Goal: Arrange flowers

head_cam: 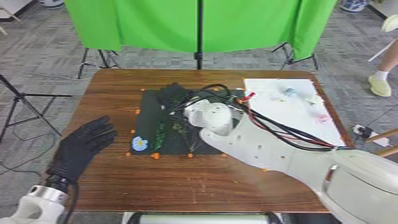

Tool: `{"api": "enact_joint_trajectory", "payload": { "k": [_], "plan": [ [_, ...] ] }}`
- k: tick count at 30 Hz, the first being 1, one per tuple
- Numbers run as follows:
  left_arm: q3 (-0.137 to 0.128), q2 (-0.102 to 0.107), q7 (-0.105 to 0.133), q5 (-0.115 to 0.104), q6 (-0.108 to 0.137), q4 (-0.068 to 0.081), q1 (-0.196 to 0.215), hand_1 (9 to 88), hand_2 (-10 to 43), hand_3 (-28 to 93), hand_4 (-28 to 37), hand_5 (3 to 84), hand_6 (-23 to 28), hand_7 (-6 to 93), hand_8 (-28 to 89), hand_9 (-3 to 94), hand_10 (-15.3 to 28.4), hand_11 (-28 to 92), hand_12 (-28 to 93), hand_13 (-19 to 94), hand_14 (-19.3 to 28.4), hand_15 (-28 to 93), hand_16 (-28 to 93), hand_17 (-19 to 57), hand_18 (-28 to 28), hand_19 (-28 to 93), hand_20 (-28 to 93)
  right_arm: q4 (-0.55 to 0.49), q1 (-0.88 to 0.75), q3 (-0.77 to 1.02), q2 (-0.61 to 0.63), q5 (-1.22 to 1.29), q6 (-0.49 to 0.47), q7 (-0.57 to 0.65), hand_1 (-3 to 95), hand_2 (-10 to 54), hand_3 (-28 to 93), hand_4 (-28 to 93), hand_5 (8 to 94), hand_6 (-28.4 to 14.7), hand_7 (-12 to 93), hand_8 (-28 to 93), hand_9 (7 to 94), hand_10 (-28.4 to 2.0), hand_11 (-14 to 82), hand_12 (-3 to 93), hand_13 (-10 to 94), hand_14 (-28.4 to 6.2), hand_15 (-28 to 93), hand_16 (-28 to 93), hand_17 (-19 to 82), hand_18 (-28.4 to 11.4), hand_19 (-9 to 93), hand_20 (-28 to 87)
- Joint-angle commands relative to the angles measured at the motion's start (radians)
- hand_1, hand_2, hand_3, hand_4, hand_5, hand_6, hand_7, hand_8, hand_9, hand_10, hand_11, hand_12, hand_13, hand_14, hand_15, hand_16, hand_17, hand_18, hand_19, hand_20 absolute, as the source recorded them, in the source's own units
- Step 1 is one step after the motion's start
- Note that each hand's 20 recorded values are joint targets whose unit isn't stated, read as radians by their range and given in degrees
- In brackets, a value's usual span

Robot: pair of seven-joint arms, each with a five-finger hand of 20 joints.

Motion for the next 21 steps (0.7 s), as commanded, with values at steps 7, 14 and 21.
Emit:
{"api": "enact_joint_trajectory", "payload": {
  "k": [7,14,21],
  "plan": [
    [0.027,0.022,-0.008,0.005,-0.014,0.021,-0.034,24.3,1.9,70,-26.2,37.1,4.8,18.7,-8,31.8,12.8,24,17,25,15.6,36,0,-8.8,20.8,49,8,-0.009,0.055,-0.056,-0.048,0.031,0.042,0.063,52.7,-9.5,76,-28,65.9,2.9,55,-3,90.6,-2.3,16.2,45.9,80,-1.2,61,27,37,-15.5,80,39],
    [0.038,0.027,-0.018,0.005,-0.019,0.03,-0.059,24.3,1.9,70,-26.2,37.2,4.9,18.7,-8,31.8,12.8,24,17,25,15.6,36,0,-8.8,20.8,49,8,0.005,0.069,-0.102,-0.05,0.038,0.059,0.089,52.5,-9.5,76,-28,65.5,3.2,56,-3,90.3,-2.3,16.7,45.4,80,-1.2,61,28,37,-15.4,80,39],
    [0.038,0.028,-0.023,0.005,-0.023,0.029,-0.06,24.3,1.9,70,-26.1,37.2,4.9,18.7,-8,31.9,12.8,24,17,25,15.6,36,0,-8.8,20.8,49,8,0.011,0.069,-0.12,-0.054,0.03,0.089,0.134,52.3,-9.5,76,-28,64.3,3.4,56,-3,89.8,-1.8,16.3,45.2,80,-1.1,61,28,37,-15.1,80,39]
  ]
}}
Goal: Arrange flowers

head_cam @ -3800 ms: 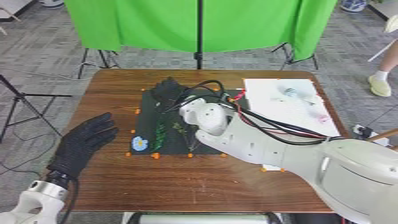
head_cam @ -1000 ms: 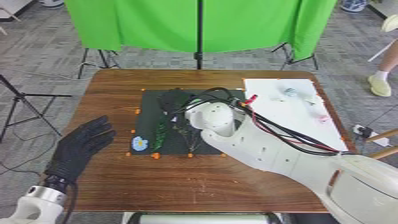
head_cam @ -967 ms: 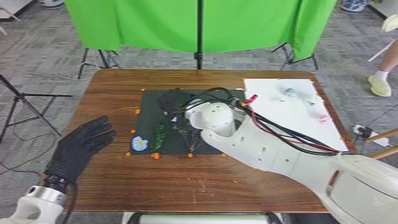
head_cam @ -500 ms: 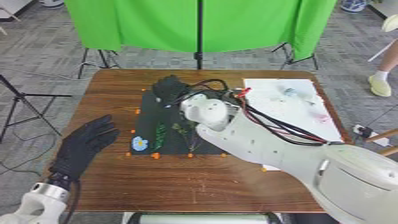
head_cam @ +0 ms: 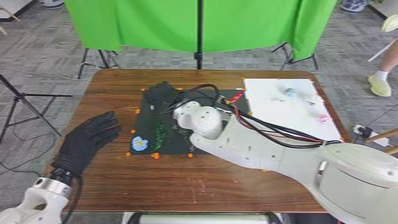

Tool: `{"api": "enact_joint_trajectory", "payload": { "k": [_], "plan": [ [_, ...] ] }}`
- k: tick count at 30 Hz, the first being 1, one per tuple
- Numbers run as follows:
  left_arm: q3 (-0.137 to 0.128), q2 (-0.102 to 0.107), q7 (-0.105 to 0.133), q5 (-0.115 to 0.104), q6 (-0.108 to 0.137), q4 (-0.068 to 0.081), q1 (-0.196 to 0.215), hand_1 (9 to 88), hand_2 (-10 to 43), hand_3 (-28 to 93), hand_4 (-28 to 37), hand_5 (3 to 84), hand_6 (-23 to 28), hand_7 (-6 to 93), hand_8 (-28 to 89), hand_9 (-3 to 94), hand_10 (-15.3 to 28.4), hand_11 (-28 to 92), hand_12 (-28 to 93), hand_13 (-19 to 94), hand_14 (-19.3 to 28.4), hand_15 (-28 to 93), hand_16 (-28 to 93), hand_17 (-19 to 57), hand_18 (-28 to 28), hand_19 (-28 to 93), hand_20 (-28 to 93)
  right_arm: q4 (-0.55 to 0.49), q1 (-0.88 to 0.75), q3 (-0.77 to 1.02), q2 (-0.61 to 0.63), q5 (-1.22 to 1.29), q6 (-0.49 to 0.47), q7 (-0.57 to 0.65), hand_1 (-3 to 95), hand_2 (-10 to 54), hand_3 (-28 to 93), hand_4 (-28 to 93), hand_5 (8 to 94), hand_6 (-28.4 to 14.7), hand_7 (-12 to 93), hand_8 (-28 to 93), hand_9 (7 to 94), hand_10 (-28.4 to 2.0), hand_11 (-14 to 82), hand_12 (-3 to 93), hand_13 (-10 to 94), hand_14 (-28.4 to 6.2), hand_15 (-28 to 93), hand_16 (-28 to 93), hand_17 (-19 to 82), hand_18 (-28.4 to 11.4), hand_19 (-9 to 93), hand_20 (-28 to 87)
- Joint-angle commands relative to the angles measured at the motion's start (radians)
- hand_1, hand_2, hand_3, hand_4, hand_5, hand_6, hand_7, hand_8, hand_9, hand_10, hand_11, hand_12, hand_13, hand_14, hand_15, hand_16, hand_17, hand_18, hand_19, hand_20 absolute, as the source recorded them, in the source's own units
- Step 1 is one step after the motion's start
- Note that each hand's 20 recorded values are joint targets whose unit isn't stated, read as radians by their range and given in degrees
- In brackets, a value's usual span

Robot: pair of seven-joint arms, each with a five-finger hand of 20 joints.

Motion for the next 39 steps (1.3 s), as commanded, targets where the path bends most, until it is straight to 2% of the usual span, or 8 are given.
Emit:
{"api": "enact_joint_trajectory", "payload": {
  "k": [1,9,18,23,24,30,31,39],
  "plan": [
    [0.004,0.001,-0.013,0.004,-0.015,0.007,0.002,24.4,1.9,69,-26.1,37.2,4.9,18.7,-8,31.9,12.8,24,17,25,15.6,36,0,-8.8,20.8,49,8,0.013,0.023,-0.011,-0.01,-0.016,0.039,0.05,52.1,-9.3,76,-28,63.6,3.4,56,-3,89.3,-1.8,15.6,44.8,80,-1.1,61,28,37,-15.1,80,39],
    [0.002,0.0,-0.01,0.005,-0.017,0.008,0.003,24.4,1.9,69,-26.0,37.2,4.9,18.7,-8,31.9,12.8,24,17,25,15.6,36,0,-8.8,20.7,49,8,0.007,0.014,0.011,-0.006,-0.024,-0.007,0.045,47.1,-7.8,74,-28,59.2,2.7,53,-6,84.6,-2.7,13.3,41.5,76,-1.5,63,27,34,-15.1,79,40],
    [-0.002,-0.005,-0.001,0.005,-0.015,0.005,0.016,24.4,1.9,70,-26.2,37.2,4.9,18.5,-8,31.8,12.9,24,17,24,15.7,36,0,-8.8,20.7,49,8,-0.002,0.003,0.034,0.0,-0.016,0.003,0.052,43.6,-7.4,74,-28,57.6,2.4,53,-6,80.7,-3.8,20.1,35.3,74,-2.0,64,26,33,-15.1,77,41],
    [-0.017,-0.025,0.019,0.005,-0.005,-0.008,0.052,24.4,2.0,69,-26.1,37.2,5.0,18.4,-8,31.9,12.9,24,17,25,15.6,36,0,-8.8,20.7,49,8,-0.061,-0.017,0.113,0.03,-0.001,0.034,0.023,37.3,-5.6,77,-28,56.2,1.5,49,-5,75.1,-6.4,30.2,26.7,73,-3.1,65,25,32,-15.8,78,41],
    [-0.025,-0.032,0.004,0.005,-0.01,-0.01,0.057,24.3,2.0,69,-26.0,37.2,5.0,18.4,-8,31.9,12.9,24,17,25,15.6,36,0,-8.8,20.7,49,8,-0.094,-0.041,0.157,0.049,-0.022,0.016,0.016,34.7,-5.0,79,-28,55.1,1.2,46,-5,72.5,-7.6,33.2,24.9,71,-3.6,67,25,32,-16.1,78,42],
    [-0.044,-0.063,0.004,0.004,-0.002,-0.023,0.095,24.3,1.9,70,-26.0,37.2,4.9,18.5,-8,31.9,12.9,24,17,25,15.6,36,0,-8.8,20.8,49,8,-0.259,-0.115,0.318,0.201,-0.016,-0.033,-0.01,25.7,-1.5,83,-28,46.0,-0.9,42,-20,57.3,-9.7,37.2,24.0,59,-6.7,68,22,28,-17.2,78,41],
    [-0.045,-0.066,-0.006,0.003,-0.001,-0.016,0.081,24.3,1.8,70,-26.1,37.2,4.9,18.5,-8,31.9,12.9,24,17,25,15.6,36,0,-8.8,20.7,49,8,-0.266,-0.126,0.351,0.223,-0.018,-0.047,-0.019,24.7,-1.6,83,-28,43.5,-1.5,41,-20,53.2,-10.0,36.5,23.3,55,-7.1,66,20,26,-17.4,76,40],
    [-0.059,-0.089,-0.004,0.004,0.007,-0.033,0.119,24.3,1.8,70,-26.2,37.2,4.9,18.7,-8,31.9,12.9,24,17,25,15.6,36,-1,-8.8,20.8,49,8,-0.421,-0.273,0.525,0.532,0.016,-0.07,0.028,24.1,-5.5,86,-28,31.2,-3.0,38,-18,35.4,-11.0,29.3,21.9,35,-9.0,44,14,16,-17.9,61,32]
  ]
}}
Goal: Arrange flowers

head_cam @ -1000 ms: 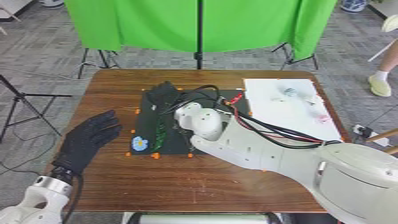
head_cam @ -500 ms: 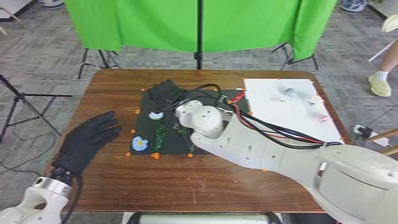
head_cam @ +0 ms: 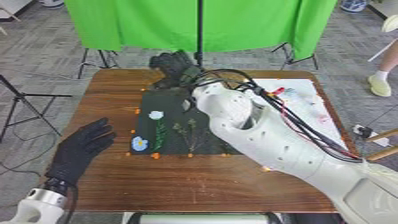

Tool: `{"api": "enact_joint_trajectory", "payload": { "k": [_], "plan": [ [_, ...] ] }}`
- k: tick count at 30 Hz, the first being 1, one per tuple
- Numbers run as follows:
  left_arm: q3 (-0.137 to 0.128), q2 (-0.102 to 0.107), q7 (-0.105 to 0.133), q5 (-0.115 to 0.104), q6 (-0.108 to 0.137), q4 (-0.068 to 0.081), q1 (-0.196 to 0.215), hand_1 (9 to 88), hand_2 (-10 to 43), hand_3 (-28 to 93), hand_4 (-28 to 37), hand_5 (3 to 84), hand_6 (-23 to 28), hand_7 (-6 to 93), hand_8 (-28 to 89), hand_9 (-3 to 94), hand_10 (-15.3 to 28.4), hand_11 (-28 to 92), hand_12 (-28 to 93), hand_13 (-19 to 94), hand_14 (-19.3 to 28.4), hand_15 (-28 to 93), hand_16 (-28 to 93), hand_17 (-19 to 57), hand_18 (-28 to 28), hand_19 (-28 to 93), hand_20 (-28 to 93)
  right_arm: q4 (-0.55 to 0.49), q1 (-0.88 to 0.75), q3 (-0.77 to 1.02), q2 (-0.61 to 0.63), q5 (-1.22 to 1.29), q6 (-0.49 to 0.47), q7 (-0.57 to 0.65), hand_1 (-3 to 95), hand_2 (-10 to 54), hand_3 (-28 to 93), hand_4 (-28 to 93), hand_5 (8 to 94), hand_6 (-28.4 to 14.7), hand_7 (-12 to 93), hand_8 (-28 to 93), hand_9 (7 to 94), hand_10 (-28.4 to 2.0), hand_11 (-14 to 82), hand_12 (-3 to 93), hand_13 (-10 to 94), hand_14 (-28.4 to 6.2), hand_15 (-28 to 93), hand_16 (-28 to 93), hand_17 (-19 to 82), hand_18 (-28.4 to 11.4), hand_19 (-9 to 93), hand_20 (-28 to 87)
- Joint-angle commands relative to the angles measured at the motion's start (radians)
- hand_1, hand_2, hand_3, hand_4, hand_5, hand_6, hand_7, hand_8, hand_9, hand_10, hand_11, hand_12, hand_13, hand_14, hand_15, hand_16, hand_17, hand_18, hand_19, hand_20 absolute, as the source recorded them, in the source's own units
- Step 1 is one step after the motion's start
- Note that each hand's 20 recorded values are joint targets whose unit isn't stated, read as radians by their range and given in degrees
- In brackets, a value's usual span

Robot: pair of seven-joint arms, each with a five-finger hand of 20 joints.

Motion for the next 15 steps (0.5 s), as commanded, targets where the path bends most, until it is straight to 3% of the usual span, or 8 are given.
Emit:
{"api": "enact_joint_trajectory", "payload": {
  "k": [1,5,7,12,15],
  "plan": [
    [-0.006,-0.031,-0.011,0.004,0.01,-0.006,0.037,24.3,1.8,70,-26.2,37.2,4.9,18.7,-8,31.9,12.9,24,17,25,15.7,36,-1,-8.8,20.8,49,8,-0.081,-0.13,0.17,0.378,0.026,-0.01,0.054,23.7,-6.2,86,-28,29.9,-3.0,38,-18,33.8,-11.4,27.2,22.4,33,-9.6,40,15,15,-17.9,59,30],
    [-0.014,-0.039,-0.019,0.005,0.009,-0.012,0.049,24.3,1.8,70,-26.1,37.2,4.9,18.7,-8,31.9,12.9,24,17,25,15.6,36,-1,-8.8,20.7,49,8,-0.172,-0.311,0.36,0.515,0.047,-0.092,0.085,22.1,-8.1,86,-28,27.7,-3.7,32,-15,29.7,-12.2,18.1,23.4,26,-10.9,22,23,10,-19.4,52,25],
    [-0.014,-0.045,-0.013,0.004,0.015,-0.013,0.052,24.3,1.8,70,-26.2,37.2,4.9,18.7,-8,31.9,12.9,24,17,25,15.6,36,-1,-8.8,20.7,49,8,-0.214,-0.417,0.467,0.571,0.082,-0.144,0.084,21.9,-8.6,85,-28,26.9,-3.9,30,-15,29.0,-12.1,16.2,23.1,25,-11.1,19,24,9,-19.4,50,24],
    [-0.013,-0.055,-0.03,0.005,0.003,-0.014,0.057,24.3,1.8,70,-26.2,37.5,4.6,18.8,-8,32.3,12.9,24,17,25,15.6,36,-1,-8.8,20.7,49,8,-0.264,-0.678,0.681,0.643,0.061,-0.146,0.129,22.0,-9.5,84,-28,24.2,-4.5,24,-12,25.6,-12.1,10.0,24.0,22,-11.7,10,28,6,-19.9,46,21],
    [-0.009,-0.05,-0.027,0.004,0.003,-0.013,0.057,24.3,1.8,70,-26.2,37.5,4.7,18.8,-8,32.3,12.9,24,17,25,15.6,36,-1,-8.7,20.7,49,8,-0.278,-0.803,0.789,0.662,0.071,-0.149,0.145,22.0,-9.5,84,-28,22.6,-4.9,23,-11,23.3,-12.5,7.1,25.3,21,-12.3,4,32,5,-19.8,45,19]
  ]
}}
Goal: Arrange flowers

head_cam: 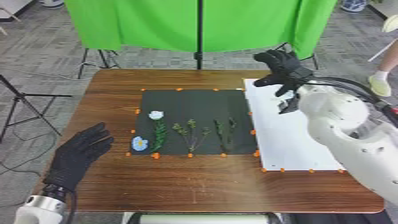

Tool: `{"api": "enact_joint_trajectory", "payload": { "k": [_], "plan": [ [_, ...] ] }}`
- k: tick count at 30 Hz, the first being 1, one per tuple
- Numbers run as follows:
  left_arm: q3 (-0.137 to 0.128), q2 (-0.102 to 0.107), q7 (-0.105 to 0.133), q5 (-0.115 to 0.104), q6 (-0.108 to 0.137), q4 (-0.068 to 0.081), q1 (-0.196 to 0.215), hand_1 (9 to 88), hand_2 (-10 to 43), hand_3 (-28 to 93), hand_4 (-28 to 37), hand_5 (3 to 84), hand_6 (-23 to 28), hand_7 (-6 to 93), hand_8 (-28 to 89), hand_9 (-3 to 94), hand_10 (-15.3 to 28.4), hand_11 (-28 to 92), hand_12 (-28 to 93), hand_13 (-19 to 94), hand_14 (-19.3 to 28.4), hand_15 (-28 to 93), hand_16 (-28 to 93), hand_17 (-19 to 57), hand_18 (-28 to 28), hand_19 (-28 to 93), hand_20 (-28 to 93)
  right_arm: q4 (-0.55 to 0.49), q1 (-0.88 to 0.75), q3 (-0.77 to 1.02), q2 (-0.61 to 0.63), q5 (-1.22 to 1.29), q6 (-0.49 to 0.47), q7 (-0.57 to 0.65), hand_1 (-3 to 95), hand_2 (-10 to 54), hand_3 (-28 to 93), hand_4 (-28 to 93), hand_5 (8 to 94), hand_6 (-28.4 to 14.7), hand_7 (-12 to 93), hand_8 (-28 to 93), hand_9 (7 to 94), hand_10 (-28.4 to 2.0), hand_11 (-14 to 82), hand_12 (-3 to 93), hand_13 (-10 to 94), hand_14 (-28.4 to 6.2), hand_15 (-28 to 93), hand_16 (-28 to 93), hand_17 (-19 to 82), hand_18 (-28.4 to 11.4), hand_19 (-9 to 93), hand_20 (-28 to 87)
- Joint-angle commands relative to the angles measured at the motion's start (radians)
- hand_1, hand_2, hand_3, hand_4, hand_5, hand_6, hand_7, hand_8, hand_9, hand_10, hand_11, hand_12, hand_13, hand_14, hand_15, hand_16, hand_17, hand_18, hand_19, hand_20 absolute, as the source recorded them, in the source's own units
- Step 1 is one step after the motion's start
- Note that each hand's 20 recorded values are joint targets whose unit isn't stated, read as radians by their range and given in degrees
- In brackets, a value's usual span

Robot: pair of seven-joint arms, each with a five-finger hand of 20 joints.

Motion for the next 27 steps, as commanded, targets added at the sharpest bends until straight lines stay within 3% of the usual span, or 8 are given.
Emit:
{"api": "enact_joint_trajectory", "payload": {
  "k": [1,5,9,12,15,27],
  "plan": [
    [0.005,-0.012,-0.019,0.004,0.001,-0.001,0.024,24.3,1.8,70,-26.2,37.5,4.7,18.8,-8,32.3,13.0,24,17,25,15.7,36,-1,-8.8,20.7,49,8,-0.005,-0.409,0.27,0.152,-0.009,0.031,0.075,22.2,-9.5,84,-28,22.2,-5.0,22,-11,22.7,-12.6,6.6,25.5,20,-12.3,3,33,4,-19.8,45,18],
    [0.009,-0.009,-0.029,0.0,0.004,-0.001,0.017,24.2,1.8,70,-26.1,37.4,4.7,18.8,-8,32.3,13.0,24,17,24,15.7,36,-1,-8.8,20.8,49,8,-0.002,-0.494,0.335,0.171,-0.013,0.054,0.103,23.1,-9.5,85,-28,21.9,-5.0,23,-11,23.1,-12.2,7.7,26.0,21,-12.1,3,34,5,-19.8,46,18],
    [0.012,-0.007,-0.04,0.001,0.004,0.001,0.009,24.3,1.8,70,-26.2,37.4,4.8,18.7,-8,32.3,12.9,24,17,24,15.8,36,0,-8.8,20.8,50,8,0.014,-0.535,0.374,0.183,-0.006,0.031,0.121,24.8,-9.5,86,-28,24.2,-4.8,29,-14,25.6,-12.5,19.2,24.0,25,-9.5,31,23,10,-18.1,56,23],
    [0.008,-0.006,-0.037,0.002,0.006,-0.001,0.015,24.3,1.9,70,-26.1,37.4,4.8,18.6,-8,32.3,12.9,24,17,25,15.7,36,-1,-8.8,20.8,50,8,0.032,-0.549,0.381,0.19,-0.004,0.036,0.124,25.4,-9.5,86,-28,25.7,-4.3,33,-16,27.9,-12.2,24.0,23.2,28,-8.9,39,19,12,-17.6,58,23],
    [0.005,-0.005,-0.035,0.0,0.01,-0.003,0.021,24.3,1.9,70,-26.2,37.4,4.8,18.7,-8,32.3,12.9,24,17,24,15.7,36,-1,-8.8,20.8,49,8,0.05,-0.544,0.369,0.188,-0.003,0.004,0.119,25.9,-9.5,86,-28,27.2,-4.0,33,-17,29.6,-11.7,25.8,23.2,30,-8.5,42,18,12,-17.5,58,23],
    [0.01,-0.005,-0.042,-0.002,0.017,-0.001,0.012,24.4,2.0,69,-26.1,37.4,4.7,18.7,-8,32.3,12.9,24,17,25,15.6,36,-1,-8.8,20.7,49,8,0.115,-0.499,0.296,0.18,0.004,0.033,0.102,27.8,-9.5,87,-28,28.3,-3.7,34,-18,31.0,-9.6,27.4,21.5,36,-7.2,44,15,15,-17.2,61,23]
  ]
}}
